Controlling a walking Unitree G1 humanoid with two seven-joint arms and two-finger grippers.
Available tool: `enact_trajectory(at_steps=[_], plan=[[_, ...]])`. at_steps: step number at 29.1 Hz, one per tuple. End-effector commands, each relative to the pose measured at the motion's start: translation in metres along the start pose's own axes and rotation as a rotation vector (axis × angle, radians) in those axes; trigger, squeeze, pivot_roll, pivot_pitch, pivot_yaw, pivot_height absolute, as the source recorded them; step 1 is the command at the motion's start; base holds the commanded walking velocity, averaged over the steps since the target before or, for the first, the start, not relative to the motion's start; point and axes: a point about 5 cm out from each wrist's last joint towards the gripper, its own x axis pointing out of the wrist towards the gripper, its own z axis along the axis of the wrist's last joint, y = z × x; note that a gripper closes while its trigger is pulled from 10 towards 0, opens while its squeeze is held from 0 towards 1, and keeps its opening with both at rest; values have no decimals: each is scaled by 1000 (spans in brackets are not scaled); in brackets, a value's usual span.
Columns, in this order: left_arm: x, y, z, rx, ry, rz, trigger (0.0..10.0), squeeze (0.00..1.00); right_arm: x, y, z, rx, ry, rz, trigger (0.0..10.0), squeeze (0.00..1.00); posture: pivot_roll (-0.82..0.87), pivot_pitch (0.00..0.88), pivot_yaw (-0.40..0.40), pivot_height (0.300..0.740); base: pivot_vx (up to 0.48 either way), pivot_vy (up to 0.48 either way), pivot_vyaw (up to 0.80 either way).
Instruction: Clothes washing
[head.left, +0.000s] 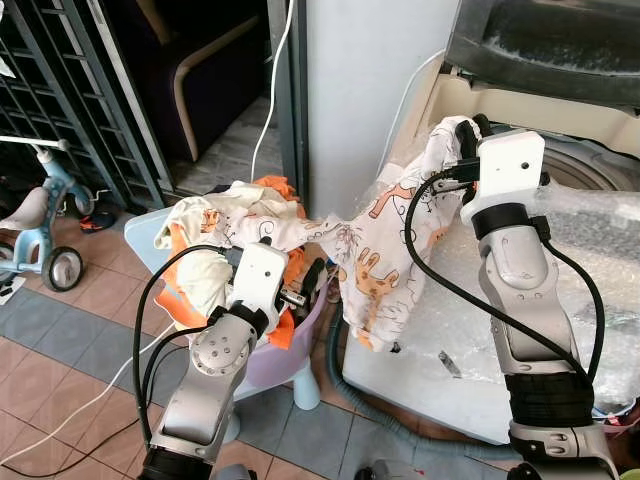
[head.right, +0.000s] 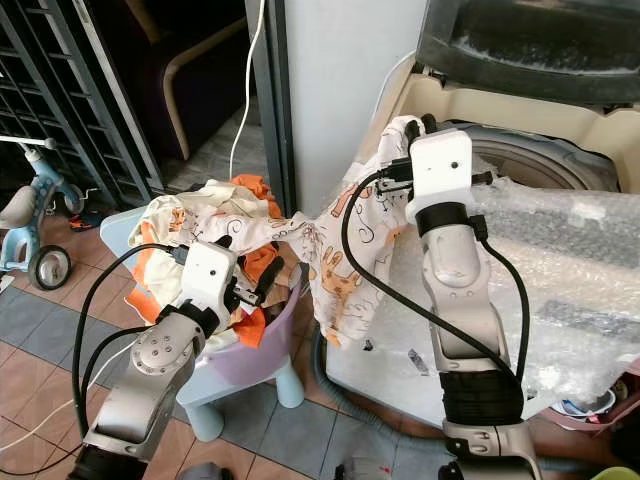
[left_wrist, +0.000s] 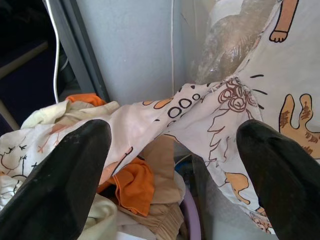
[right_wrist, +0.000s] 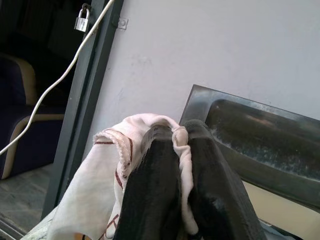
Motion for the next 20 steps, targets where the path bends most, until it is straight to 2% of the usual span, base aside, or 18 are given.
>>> enact_trajectory(at_steps=[1, 6, 12, 20], plan=[[-4, 4, -1, 0, -1, 16, 10000, 0, -4, -5, -3, 10, 15, -19, 10000, 0, -108, 19, 24, 740, 0, -244, 0], [-9, 8, -4, -18, 11, 41, 10000, 0, -20, 0, -17, 135, 116, -51, 10000, 0, -106, 21, 23, 740, 0, -250, 0], [-11, 13, -5, -19, 14, 69, 10000, 0, -13, -6, -19, 144, 120, -93, 10000, 0, -87, 32, 25, 740, 0, -250, 0], [-19, 25, -3, 0, 17, 112, 10000, 0, -6, -1, -14, 142, 113, -60, 10000, 0, -68, 61, 22, 740, 0, -258, 0]])
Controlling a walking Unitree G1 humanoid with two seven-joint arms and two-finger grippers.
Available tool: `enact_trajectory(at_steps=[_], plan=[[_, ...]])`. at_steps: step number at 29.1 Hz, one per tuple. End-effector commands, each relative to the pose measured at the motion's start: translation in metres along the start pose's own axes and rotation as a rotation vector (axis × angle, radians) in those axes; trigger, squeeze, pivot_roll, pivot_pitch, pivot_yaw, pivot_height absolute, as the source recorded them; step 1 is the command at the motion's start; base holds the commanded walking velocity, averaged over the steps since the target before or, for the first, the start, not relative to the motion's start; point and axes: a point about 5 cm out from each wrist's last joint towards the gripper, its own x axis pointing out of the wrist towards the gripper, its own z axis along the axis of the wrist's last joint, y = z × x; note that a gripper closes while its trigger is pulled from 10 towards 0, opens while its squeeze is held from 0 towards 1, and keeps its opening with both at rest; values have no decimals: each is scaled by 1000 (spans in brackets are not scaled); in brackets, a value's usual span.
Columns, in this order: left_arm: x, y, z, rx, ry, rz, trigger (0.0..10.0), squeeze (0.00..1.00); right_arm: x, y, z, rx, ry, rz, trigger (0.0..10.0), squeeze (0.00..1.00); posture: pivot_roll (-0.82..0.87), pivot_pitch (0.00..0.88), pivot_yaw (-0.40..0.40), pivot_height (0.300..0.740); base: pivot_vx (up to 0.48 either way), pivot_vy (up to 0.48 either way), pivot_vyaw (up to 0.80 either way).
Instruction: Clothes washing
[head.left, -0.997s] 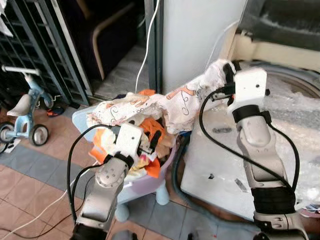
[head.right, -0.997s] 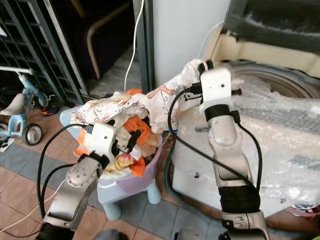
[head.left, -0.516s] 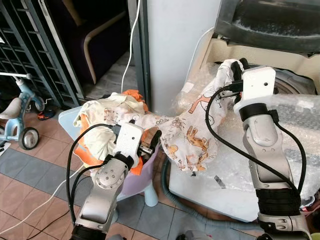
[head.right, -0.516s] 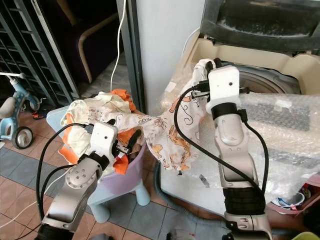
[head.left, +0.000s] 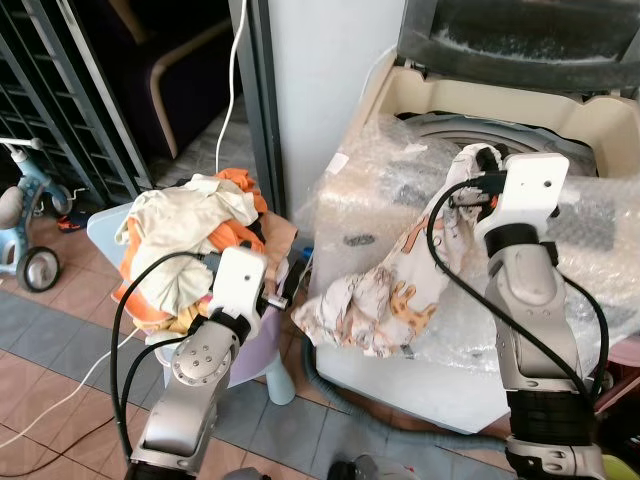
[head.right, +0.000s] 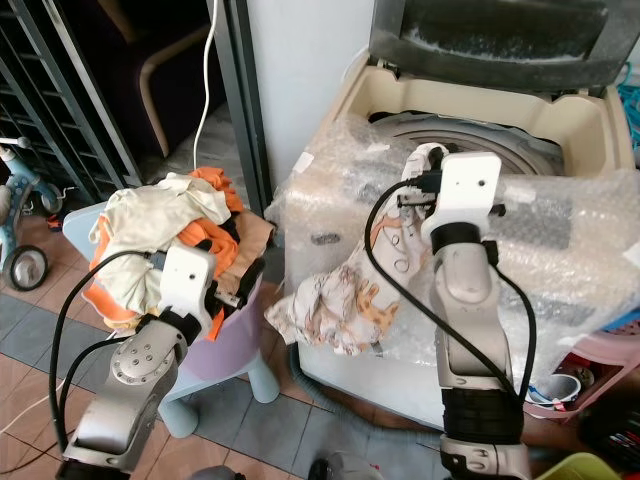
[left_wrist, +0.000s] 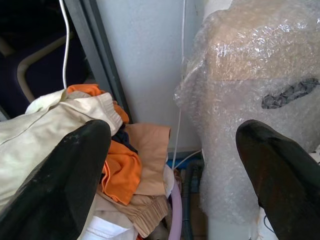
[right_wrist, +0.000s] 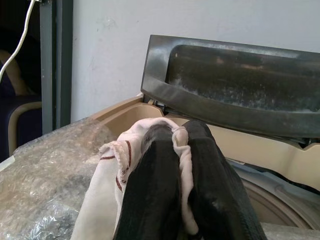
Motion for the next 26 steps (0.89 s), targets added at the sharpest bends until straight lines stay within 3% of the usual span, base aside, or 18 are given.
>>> enact_trajectory(at_steps=[1, 5, 12, 17, 23, 25, 26], plan=[[0, -4, 1, -3, 1, -14, 10000, 0, 1, -1, 1, -2, 5, 0, 10000, 0, -68, 61, 22, 740, 0, -270, 0], [-2, -8, 0, -47, -2, -13, 10000, 0, 2, 6, 1, 7, 5, 26, 10000, 0, -79, 58, 34, 740, 0, -133, 0], [-4, -3, -4, -131, 15, 10, 10000, 0, 4, 16, 11, -77, -66, 139, 10000, 0, -89, 42, 37, 740, 159, 0, 0], [1, 0, -3, -141, 14, 27, 10000, 0, 21, 13, 21, -75, -104, 136, 10000, 0, -89, 46, 40, 740, 430, 0, 0], [4, -3, -1, -147, 12, 22, 10000, 0, 60, 6, 46, -67, -178, 113, 10000, 0, -86, 31, 42, 740, 436, 0, 0], [5, -7, -1, -150, 10, 7, 10000, 0, 83, 8, 71, -86, -243, 140, 10000, 0, -84, 24, 41, 740, 435, 0, 0], [5, -7, -1, -150, 10, 5, 10000, 0, 86, 8, 74, -88, -250, 144, 10000, 0, -84, 24, 41, 740, 435, 0, 0]])
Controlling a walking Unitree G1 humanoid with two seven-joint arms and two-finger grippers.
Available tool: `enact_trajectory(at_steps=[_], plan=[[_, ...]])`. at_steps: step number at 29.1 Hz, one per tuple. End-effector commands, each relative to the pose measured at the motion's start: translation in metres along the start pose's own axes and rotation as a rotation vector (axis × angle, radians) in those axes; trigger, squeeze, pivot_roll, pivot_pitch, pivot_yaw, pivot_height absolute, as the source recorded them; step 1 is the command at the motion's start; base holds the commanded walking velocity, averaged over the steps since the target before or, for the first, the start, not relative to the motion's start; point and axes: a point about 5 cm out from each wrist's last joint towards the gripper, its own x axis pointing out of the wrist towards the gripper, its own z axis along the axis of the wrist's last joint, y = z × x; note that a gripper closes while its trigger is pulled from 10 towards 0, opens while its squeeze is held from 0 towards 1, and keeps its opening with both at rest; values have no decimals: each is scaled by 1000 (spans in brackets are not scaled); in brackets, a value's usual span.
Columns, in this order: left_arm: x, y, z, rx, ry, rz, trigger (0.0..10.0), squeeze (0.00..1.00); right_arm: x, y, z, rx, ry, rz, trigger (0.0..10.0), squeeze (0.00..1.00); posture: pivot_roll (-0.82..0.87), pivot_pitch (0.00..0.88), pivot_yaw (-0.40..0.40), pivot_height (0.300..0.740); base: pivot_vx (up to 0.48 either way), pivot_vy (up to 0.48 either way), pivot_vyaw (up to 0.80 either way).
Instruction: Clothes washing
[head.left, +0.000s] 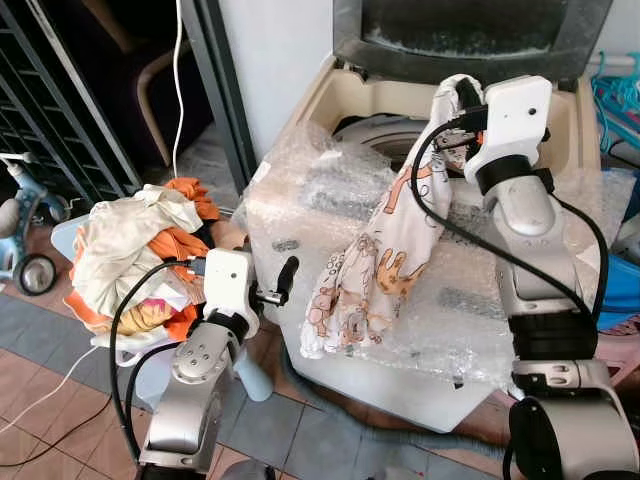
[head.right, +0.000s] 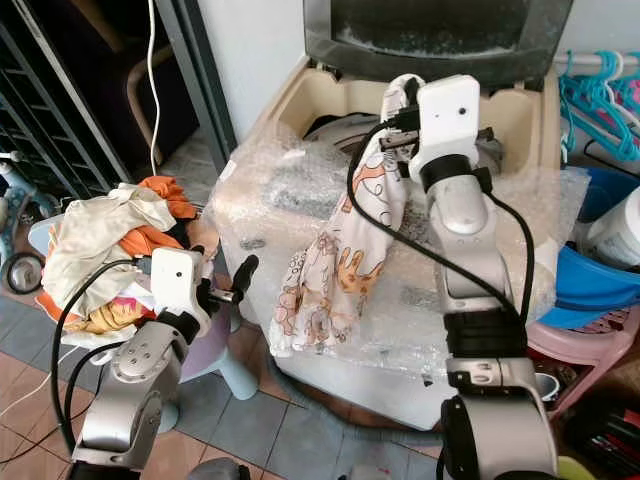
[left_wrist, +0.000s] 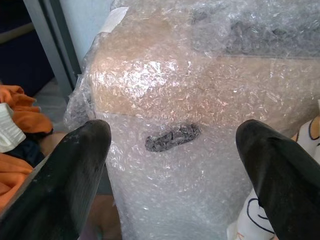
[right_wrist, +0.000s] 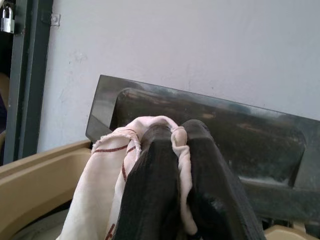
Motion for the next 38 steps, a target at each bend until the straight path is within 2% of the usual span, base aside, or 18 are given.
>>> enact_trajectory(at_steps=[1, 7, 11, 15, 18, 19, 20, 21, 22, 24, 25, 26, 30, 31, 32, 33, 35, 38], plan=[[0, 5, 0, 11, 5, 18, 10000, 0, 15, 11, 24, 1, -105, 51, 10000, 0, -80, 16, 39, 740, 435, 0, 0], [2, 3, 1, 1, -3, 19, 10000, 0, 40, 5, 62, -77, -256, 56, 10000, 0, -76, 9, 34, 740, 115, 0, 0], [3, 1, -1, 4, 7, 14, 10000, 0, 51, -6, 75, -90, -288, -6, 10000, 0, -76, 0, 22, 740, 0, 0, 0], [3, 0, -1, -3, 5, 17, 10000, 0, 49, -7, 49, -88, -167, -39, 10000, 0, -73, 0, 16, 740, 0, 0, 0], [2, -1, -2, -4, 7, 18, 10000, 0, 37, 3, 8, -34, 1, 13, 10000, 0, -70, 0, 12, 740, 0, 0, 0], [2, -1, -2, -5, 8, 19, 10000, 0, 30, 8, -11, -30, 94, 49, 10000, 0, -70, 0, 13, 740, 0, 0, 0], [1, -1, -2, -4, 10, 19, 10000, 0, 21, 14, -30, 9, 194, 90, 10000, 831, -75, 0, 16, 740, 0, 0, 0], [1, -1, -2, -4, 10, 19, 10000, 0, 21, 14, -30, 9, 194, 90, 10000, 831, -75, 0, 16, 740, 0, 0, 0], [1, -1, -3, -4, 15, 19, 10000, 0, 4, 20, -63, 75, 392, 128, 10000, 1000, -80, 0, 18, 740, 0, 0, 0], [2, -1, -4, -1, 20, 15, 10000, 0, -14, 23, -93, 120, 603, 133, 10000, 1000, -85, 0, 20, 740, 0, 0, 0], [3, -1, -5, 2, 23, 11, 10000, 0, -22, 22, -102, 176, 661, 105, 10000, 1000, -83, 1, 21, 740, 0, 0, 0], [3, -1, -5, 2, 23, 11, 10000, 0, -23, 20, -102, 202, 655, 86, 10000, 1000, -84, 2, 21, 740, 0, 0, 0], [4, -3, -5, 6, 26, 6, 10000, 0, -24, 10, -98, 180, 611, 59, 10000, 1000, -87, 4, 24, 740, 0, 0, 0], [3, -3, -5, 8, 29, 3, 10000, 0, -23, 1, -90, 172, 533, 5, 10000, 1000, -87, 4, 24, 740, 0, 0, 0], [3, -3, -5, 9, 32, 3, 10000, 0, -19, -12, -72, 142, 377, -57, 10000, 1000, -84, 4, 25, 740, 0, 0, 0], [3, -3, -5, 10, 32, 4, 10000, 0, -19, -15, -66, 134, 333, -72, 10000, 1000, -84, 4, 25, 740, 0, 0, 0], [3, -1, -6, 12, 35, 8, 10000, 0, -19, -24, -50, 215, 238, -77, 10000, 1000, -84, 8, 27, 740, 0, 0, 0], [2, -1, -6, 13, 37, 10, 10000, 0, -21, -26, -45, 269, 220, -23, 10000, 1000, -84, 7, 26, 740, 0, 0, 0]])
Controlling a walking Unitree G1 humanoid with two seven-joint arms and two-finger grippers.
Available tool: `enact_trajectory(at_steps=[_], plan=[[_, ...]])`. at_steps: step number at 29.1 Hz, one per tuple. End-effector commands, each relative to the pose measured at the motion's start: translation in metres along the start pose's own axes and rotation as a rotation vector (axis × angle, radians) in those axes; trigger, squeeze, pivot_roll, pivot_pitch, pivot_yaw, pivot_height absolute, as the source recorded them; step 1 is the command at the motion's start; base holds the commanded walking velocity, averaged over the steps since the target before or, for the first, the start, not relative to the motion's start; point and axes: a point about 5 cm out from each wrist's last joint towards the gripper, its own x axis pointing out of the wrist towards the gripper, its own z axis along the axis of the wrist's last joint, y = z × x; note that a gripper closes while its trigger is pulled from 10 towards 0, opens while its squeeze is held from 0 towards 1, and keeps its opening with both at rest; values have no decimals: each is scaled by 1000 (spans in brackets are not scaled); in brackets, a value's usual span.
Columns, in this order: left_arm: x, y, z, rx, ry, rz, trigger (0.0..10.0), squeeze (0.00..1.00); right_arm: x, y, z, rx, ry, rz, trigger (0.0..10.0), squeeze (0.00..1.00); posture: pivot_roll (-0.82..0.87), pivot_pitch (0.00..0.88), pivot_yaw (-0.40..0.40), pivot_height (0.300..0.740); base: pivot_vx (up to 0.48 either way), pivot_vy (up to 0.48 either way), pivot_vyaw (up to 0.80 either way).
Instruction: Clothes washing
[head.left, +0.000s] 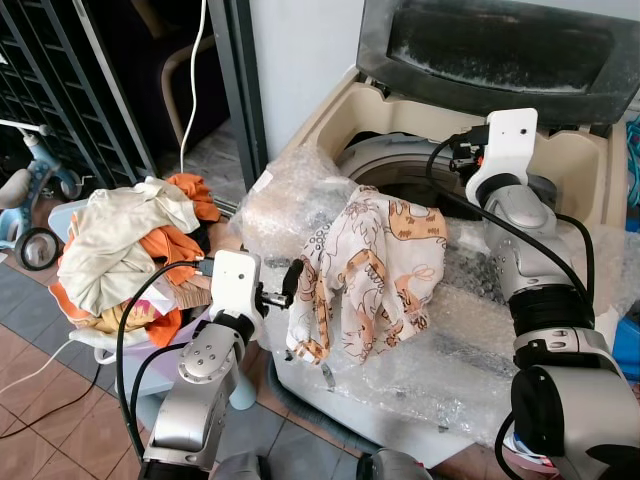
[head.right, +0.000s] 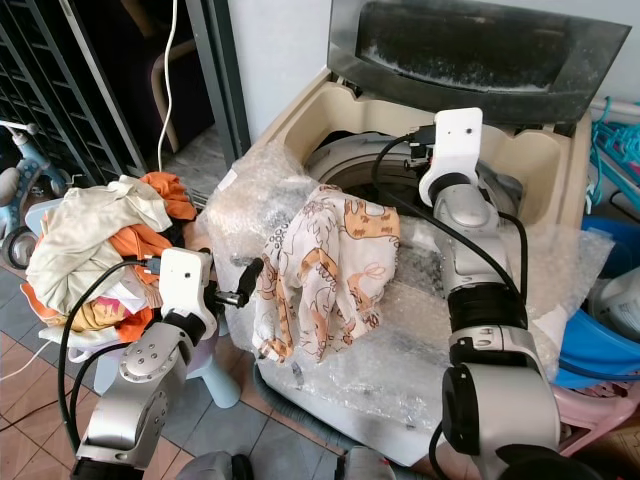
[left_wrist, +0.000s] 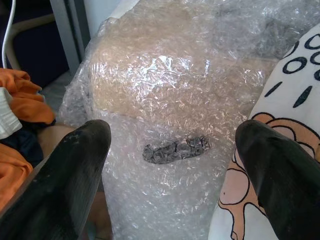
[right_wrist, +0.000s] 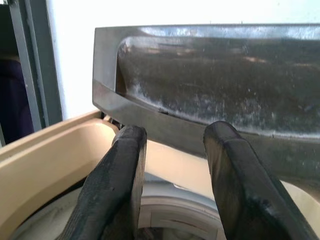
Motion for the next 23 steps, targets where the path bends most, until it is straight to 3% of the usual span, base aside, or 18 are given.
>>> enact_trajectory(at_steps=[1, 4, 5, 6, 8, 11, 12, 13, 14, 15, 16, 17, 23], plan=[[0, 2, 0, 13, 9, 5, 10000, 0, -6, 1, 6, 52, -3, 147, 10000, 1000, -85, 8, 25, 740, 0, 0, 0], [0, 3, -1, 13, 11, 4, 10000, 0, -32, 3, 12, 49, 39, 512, 10000, 1000, -92, 8, 27, 740, 0, 0, 0], [0, 3, -1, 13, 11, 3, 10000, 0, -39, 3, 11, 36, 62, 575, 10000, 1000, -94, 8, 27, 740, 0, 0, 0], [0, 3, -1, 14, 11, 0, 10000, 0, -56, -1, 9, -37, 97, 694, 10000, 1000, -95, 9, 28, 740, 0, 0, 0], [0, 3, -1, 16, 10, -1, 10000, 0, -71, -7, 7, -77, 133, 772, 10000, 1000, -93, 9, 29, 740, 0, 0, 0], [0, 3, 0, 17, 10, -1, 10000, 0, -76, -10, 5, -79, 159, 789, 10000, 1000, -93, 10, 31, 740, 0, 0, 0], [0, 4, 0, 18, 9, -1, 10000, 0, -81, -14, 4, -83, 185, 801, 10000, 549, -96, 10, 33, 740, 0, 0, 0], [0, 4, 0, 18, 9, -1, 10000, 0, -81, -14, 4, -83, 185, 801, 10000, 549, -96, 10, 33, 740, 0, 0, 0], [0, 4, 0, 19, 9, -2, 10000, 0, -87, -17, 3, -93, 207, 819, 10000, 235, -97, 10, 35, 740, 0, 0, 0], [0, 4, 0, 19, 9, -2, 10000, 0, -87, -17, 3, -93, 207, 819, 10000, 235, -97, 10, 35, 740, 0, 0, 0], [0, 4, 0, 20, 11, -6, 10000, 0, -95, -17, 0, -119, 236, 861, 10000, 0, -99, 12, 42, 740, 0, 0, 0], [1, 2, 1, 43, 4, -28, 10000, 0, -111, -10, -3, -164, 285, 961, 10000, 0, -101, 14, 46, 740, 0, 0, 0], [2, 0, 2, 46, 0, -38, 10000, 0, -119, 7, -16, -214, 312, 1033, 10000, 0, -97, 17, 50, 740, 0, 0, 0]])
